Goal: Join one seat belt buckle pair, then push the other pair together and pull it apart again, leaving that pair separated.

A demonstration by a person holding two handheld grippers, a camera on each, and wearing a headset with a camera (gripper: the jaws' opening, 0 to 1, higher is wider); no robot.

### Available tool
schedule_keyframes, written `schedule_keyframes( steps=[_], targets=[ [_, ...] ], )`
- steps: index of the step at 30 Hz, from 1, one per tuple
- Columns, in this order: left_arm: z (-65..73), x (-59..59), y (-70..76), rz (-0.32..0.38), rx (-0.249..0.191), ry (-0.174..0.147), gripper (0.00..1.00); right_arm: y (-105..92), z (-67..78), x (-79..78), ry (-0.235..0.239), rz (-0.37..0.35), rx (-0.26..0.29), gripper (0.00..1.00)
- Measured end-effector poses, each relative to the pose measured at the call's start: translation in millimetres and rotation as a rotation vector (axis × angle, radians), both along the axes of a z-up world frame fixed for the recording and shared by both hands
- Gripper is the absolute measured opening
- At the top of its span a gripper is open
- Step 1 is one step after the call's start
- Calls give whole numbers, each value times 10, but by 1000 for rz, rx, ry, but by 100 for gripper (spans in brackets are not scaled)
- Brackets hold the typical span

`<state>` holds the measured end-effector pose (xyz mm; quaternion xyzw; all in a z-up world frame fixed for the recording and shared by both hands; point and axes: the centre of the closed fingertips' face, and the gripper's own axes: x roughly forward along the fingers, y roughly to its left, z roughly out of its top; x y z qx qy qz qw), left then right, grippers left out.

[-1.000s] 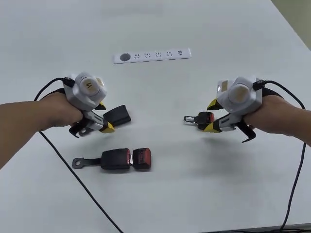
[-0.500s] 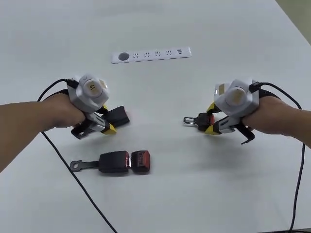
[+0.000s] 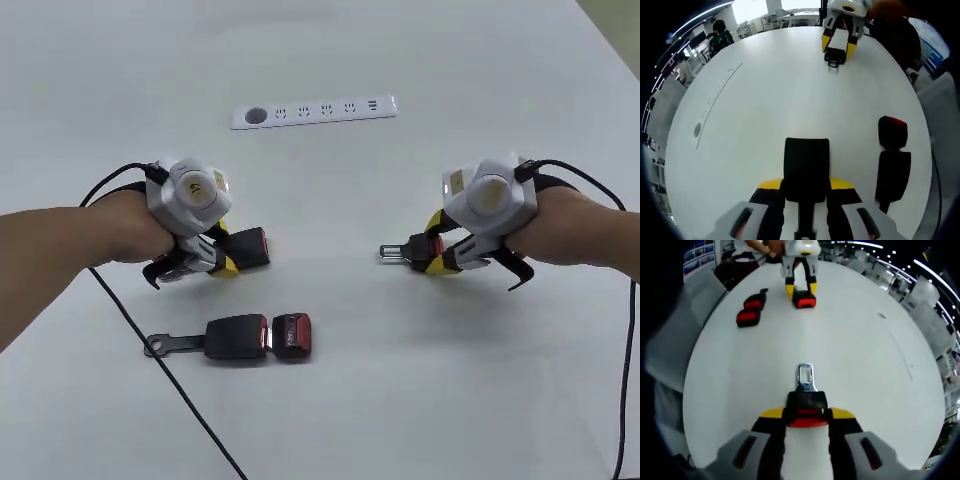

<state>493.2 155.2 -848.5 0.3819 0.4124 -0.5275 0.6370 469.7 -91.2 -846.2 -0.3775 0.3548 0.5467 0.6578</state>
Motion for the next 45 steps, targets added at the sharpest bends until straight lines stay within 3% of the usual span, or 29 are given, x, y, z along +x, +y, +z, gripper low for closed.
schedule_keyframes(
  steps=[6, 12, 25, 45],
  targets=[
    [-11, -27, -30, -105, 57, -20, 32, 4, 2, -5, -1, 20, -19, 32],
    [-22, -30, -25, -110, 63, -17, 32, 45, 4, 8, -3, 7, -12, 32],
    [-40, -38, -25, -110, 70, -10, 32, 589, 13, 88, -17, -2, 54, 31],
    [-49, -18, -27, -107, 58, -13, 32, 1382, -18, 241, -39, 55, 92, 31]
  ],
)
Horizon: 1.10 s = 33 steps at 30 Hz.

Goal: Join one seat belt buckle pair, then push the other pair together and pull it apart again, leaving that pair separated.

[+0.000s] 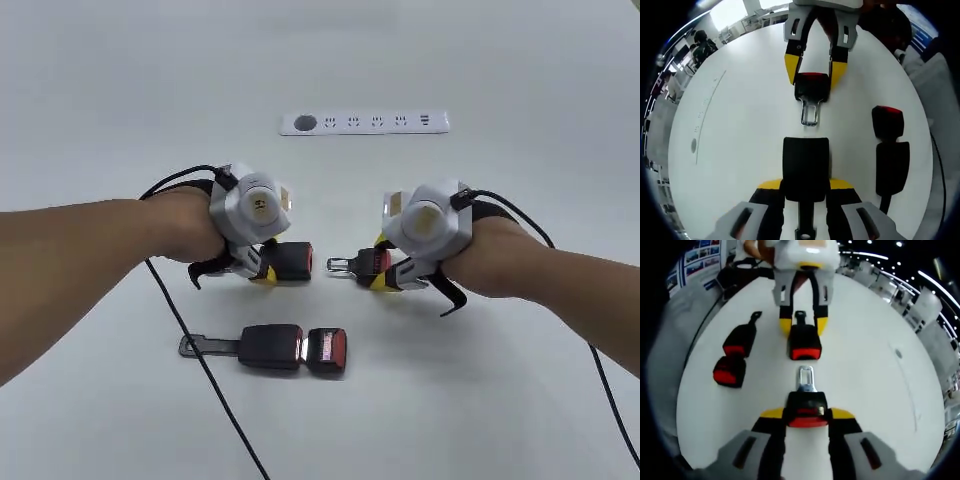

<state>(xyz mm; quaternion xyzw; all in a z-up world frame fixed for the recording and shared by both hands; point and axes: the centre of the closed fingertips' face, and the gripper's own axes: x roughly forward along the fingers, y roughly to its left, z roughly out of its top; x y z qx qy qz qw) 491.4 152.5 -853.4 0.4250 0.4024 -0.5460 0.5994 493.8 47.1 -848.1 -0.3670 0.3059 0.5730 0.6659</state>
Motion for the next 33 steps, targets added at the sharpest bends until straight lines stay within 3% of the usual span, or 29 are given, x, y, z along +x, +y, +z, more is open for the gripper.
schedule_keyframes(
  steps=[5, 20, 26, 33],
  targets=[
    [2, -2, -7, -2, 3, 6, 32, 141, -13, 21, -7, 21, 0, 31],
    [-2, -4, -14, -28, 6, 2, 31, 279, -24, 31, -31, 55, -3, 30],
    [-8, 14, 10, -28, -23, 4, 31, 310, -22, 21, -20, 53, 4, 29],
    [-13, 14, 1, -39, -24, 14, 30, 361, -14, 11, -4, 40, 27, 28]
  ],
)
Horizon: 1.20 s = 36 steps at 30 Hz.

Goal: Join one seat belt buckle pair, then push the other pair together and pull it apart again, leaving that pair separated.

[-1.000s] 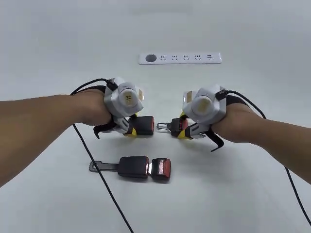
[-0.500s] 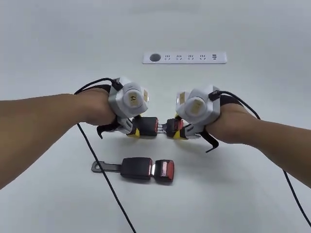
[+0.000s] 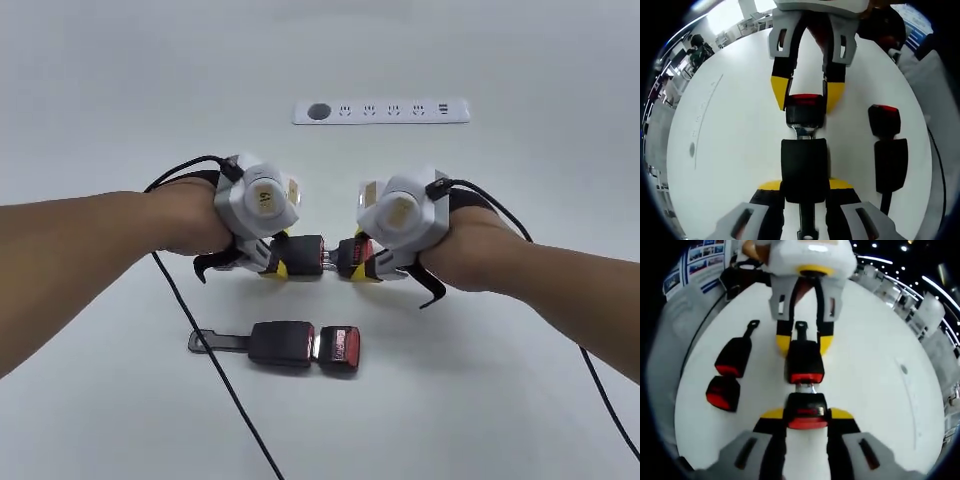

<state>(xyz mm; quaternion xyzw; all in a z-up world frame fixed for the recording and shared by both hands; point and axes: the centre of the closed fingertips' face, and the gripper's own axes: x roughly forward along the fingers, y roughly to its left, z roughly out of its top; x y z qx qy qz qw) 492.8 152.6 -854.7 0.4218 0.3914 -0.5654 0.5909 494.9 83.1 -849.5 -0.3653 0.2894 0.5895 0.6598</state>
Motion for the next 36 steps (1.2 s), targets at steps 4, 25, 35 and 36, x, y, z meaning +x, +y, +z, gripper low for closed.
schedule_keyframes(
  steps=[4, 25, 35, 36],
  targets=[
    [-7, -4, -13, -22, 19, -2, 30, 128, 20, -14, -15, 19, -4, 28],
    [4, -23, 0, 16, -12, 11, 31, -230, 33, -90, 23, -22, 47, 30],
    [11, -22, -11, 24, -29, 11, 32, -890, 63, -180, 15, -51, -3, 32],
    [13, -23, -11, 28, -34, 8, 32, -973, 60, -200, 13, -51, -16, 32]
  ],
)
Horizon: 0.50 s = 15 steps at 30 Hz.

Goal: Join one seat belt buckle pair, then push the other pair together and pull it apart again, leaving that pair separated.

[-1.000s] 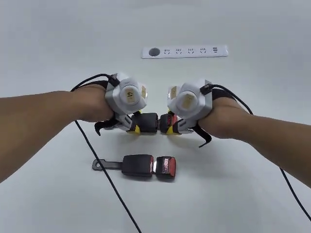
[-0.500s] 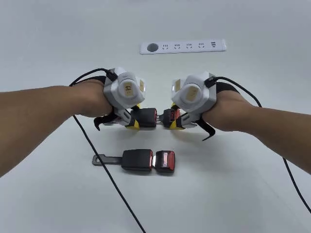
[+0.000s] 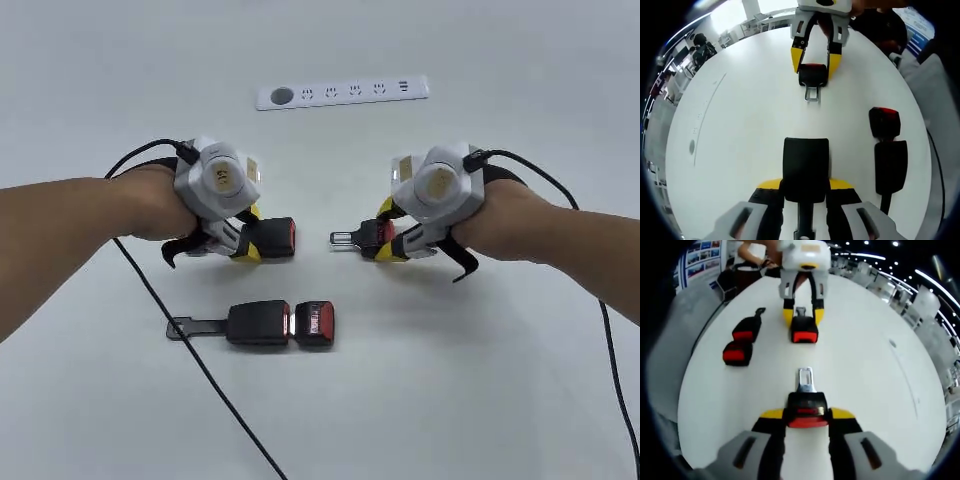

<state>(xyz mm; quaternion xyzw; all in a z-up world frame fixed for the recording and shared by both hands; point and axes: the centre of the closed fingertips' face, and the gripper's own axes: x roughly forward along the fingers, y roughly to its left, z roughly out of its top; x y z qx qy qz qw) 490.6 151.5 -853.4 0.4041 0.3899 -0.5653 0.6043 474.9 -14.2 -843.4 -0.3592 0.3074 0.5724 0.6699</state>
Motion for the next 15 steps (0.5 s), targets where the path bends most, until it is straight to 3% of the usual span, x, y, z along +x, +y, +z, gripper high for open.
schedule_keyframes(
  steps=[11, 15],
  targets=[
    [13, 2, 8, 35, -8, -21, 32, -701, -9, -20, 0, -12, -98, 32],
    [19, 4, 16, 57, -15, -27, 32, -784, -9, -12, 3, -29, -104, 32]
  ],
)
